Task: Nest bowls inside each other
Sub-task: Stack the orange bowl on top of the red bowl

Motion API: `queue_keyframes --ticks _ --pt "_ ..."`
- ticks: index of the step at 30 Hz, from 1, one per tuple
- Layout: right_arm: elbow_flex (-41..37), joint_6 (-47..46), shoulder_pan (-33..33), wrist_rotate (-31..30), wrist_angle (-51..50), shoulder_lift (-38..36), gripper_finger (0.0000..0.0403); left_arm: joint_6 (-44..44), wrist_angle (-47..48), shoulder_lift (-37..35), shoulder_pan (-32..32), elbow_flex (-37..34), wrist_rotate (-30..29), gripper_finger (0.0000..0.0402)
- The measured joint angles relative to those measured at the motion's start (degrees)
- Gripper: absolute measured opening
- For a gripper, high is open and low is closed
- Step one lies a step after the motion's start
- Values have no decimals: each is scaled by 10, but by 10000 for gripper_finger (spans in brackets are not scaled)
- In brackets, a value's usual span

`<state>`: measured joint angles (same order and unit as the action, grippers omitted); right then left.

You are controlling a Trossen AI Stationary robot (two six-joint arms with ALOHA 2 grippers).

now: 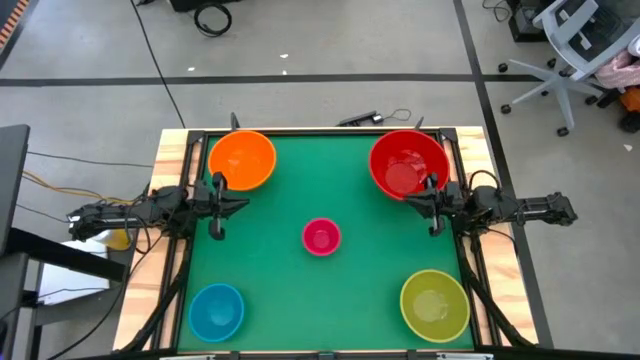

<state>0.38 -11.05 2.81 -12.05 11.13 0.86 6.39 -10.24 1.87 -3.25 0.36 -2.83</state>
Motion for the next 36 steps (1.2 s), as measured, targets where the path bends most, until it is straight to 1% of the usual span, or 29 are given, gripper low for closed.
queue_keyframes --ticks 6,9,10,12,15,18,20,23,26,29,32,36 --pt "0 28 0 -136 55 0 42 -40 -48 0 0 0 -1 20" --pt "17 35 0 -199 44 7 42 -55 -55 0 0 0 -8 20" --pt "28 36 -1 -212 34 14 42 -53 -58 0 0 0 -16 20" --pt "59 37 -7 -220 1 32 42 -51 -64 0 0 0 -32 20" --pt "125 33 -23 -237 -73 73 48 -51 -71 3 0 1 -61 21" --pt "191 21 -40 -241 -126 122 68 -51 -67 22 0 17 -75 34" --pt "228 18 -50 -233 -153 153 90 -48 -70 39 0 33 -80 58" --pt "273 16 -61 -213 -189 199 132 -38 -71 76 0 57 -87 114" --pt "309 10 -70 -210 -210 243 179 -18 -70 119 0 87 -99 173" --pt "340 -15 -84 -213 -235 283 217 -9 -56 164 -2 124 -109 215" --pt "368 -29 -101 -190 -257 322 245 -15 -7 205 -2 165 -110 233" --pt "399 -30 -129 -133 -270 376 268 -30 18 255 -2 212 -109 234"
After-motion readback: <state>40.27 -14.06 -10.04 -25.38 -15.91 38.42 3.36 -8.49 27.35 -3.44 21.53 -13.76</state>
